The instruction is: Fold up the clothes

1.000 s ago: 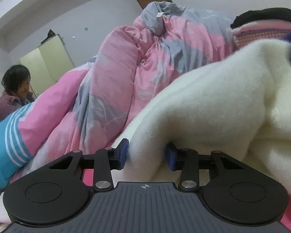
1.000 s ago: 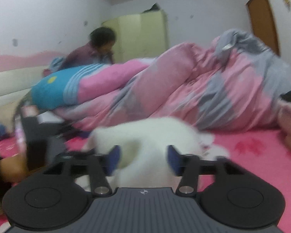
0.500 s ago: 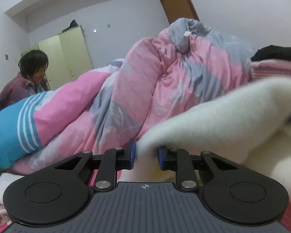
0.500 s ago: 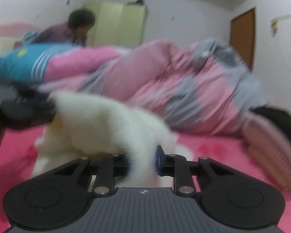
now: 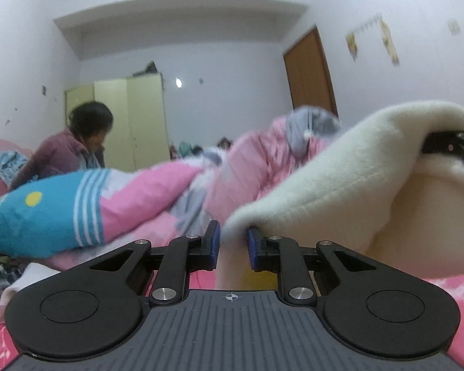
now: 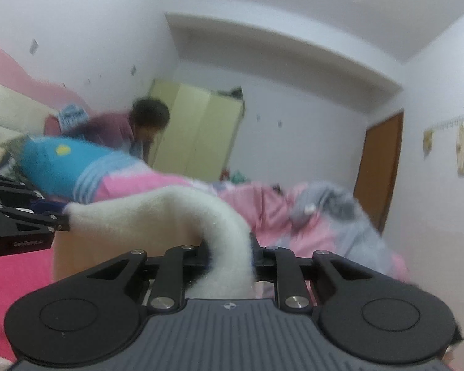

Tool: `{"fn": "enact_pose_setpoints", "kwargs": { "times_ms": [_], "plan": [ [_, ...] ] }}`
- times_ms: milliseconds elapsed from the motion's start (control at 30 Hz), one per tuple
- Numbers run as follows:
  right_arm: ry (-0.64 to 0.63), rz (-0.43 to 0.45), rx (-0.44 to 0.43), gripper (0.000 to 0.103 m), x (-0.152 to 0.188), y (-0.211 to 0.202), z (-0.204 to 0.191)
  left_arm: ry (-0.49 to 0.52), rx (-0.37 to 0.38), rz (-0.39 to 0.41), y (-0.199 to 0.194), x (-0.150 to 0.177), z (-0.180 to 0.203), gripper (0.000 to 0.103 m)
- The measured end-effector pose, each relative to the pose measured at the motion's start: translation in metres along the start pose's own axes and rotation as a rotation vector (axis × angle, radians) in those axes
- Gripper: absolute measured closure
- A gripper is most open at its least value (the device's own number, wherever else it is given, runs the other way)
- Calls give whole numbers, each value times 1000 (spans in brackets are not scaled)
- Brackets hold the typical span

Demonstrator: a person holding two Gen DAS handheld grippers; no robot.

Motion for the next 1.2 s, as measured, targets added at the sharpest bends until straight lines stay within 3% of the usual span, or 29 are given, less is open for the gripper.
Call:
{"fn": "enact_pose_setpoints", "kwargs": {
  "times_ms": [367,467,567,667,900,1000,1067,1167,1200],
  "plan": [
    [-100,281,5,90,-76,-100,-10,-149,50,174,-77,-68,-33,84],
    [-91,318,-11,94,-90,-108,-5,-143,49,200,-81,-74,-33,84],
    [-97,283,-16,96,-86,-95,-3,-137,33,161,-64,-63,-29,84],
    [-59,166,-46,96,-64,-59,3,-134,2,81,-38,-45,-27,84],
    [54,-179,-46,96,32,60,14,-156,-49,-248,39,30,-35,83],
    [159,-344,-79,95,78,106,24,-183,-21,-308,35,48,-46,70],
    [217,-447,-100,94,112,130,27,-181,9,-341,25,57,-50,55],
    [338,-578,-138,86,163,148,33,-199,90,-425,8,77,-53,41],
    [379,-620,-149,75,180,154,36,-207,118,-456,2,83,-52,41]
  ]
}}
Point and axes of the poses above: each gripper's, at about its wrist camera, not at the fingertips, and y roughly the way its jaws point, z to its right, x to its underside, the point moved 2 cm from there along y, roughly the way its jaws point, and after that the axes turned 9 degrees about -x, right-handed, at the moved point
